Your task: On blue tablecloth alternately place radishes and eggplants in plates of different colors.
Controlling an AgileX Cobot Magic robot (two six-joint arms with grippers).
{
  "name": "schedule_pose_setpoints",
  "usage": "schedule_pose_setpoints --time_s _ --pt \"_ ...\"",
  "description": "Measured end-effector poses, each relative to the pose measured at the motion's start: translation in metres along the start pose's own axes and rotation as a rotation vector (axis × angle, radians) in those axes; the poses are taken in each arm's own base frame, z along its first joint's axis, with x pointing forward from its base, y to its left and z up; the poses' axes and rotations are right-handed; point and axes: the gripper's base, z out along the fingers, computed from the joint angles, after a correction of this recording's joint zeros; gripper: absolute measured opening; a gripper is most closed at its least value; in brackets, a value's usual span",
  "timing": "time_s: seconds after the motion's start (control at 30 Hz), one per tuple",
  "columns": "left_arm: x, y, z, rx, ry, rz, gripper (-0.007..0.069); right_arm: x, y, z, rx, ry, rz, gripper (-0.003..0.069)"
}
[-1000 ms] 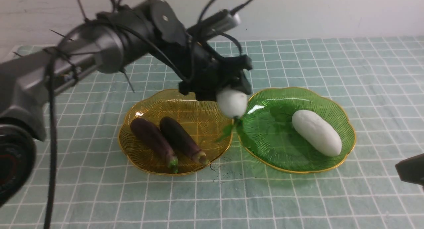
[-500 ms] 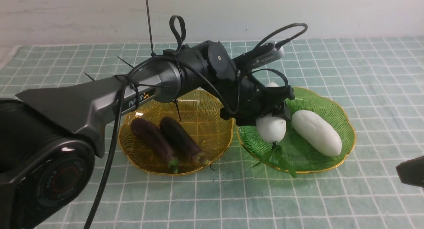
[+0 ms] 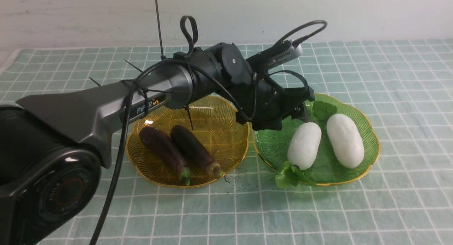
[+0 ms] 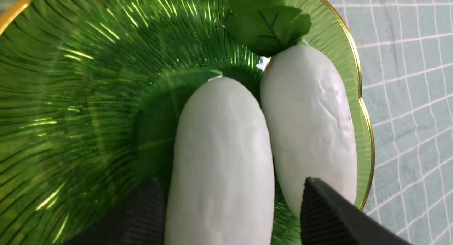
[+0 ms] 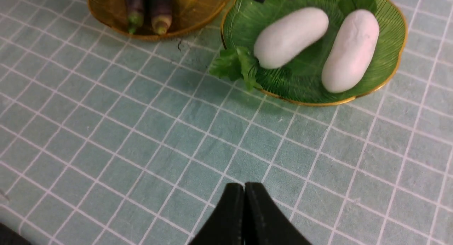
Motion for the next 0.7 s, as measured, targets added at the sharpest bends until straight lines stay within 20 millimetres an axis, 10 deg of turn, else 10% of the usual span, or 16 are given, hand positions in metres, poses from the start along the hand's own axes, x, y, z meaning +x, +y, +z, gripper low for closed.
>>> schedule_pose_setpoints --time_s 0.33,0.7 --pt "-0.008 0.018 -0.015 -0.02 0.062 -0.004 0.0325 0.055 0.017 -0.052 0.178 -0.265 0.022 -0.0015" --pt "-0.008 0.026 -0.026 -0.022 0.15 0.11 0.0 0.087 -0.009 0.021 0.264 -0.62 0.127 -0.0015"
